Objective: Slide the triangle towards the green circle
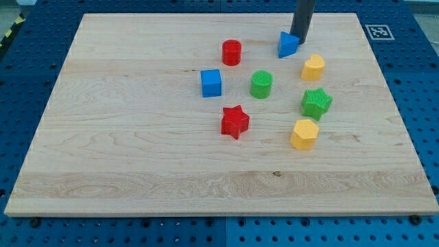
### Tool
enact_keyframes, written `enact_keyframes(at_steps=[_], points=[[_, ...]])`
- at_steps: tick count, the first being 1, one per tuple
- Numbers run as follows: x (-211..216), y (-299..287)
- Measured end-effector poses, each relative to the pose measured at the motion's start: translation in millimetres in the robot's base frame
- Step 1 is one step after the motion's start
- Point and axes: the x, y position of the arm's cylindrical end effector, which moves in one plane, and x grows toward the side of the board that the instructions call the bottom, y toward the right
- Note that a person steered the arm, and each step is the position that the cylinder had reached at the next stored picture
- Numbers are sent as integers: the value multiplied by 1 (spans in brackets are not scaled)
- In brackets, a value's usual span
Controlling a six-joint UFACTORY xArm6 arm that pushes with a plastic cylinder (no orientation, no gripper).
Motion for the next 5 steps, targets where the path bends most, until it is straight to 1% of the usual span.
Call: enact_keyframes(at_steps=[3,5], points=[[2,-29],[2,-31]])
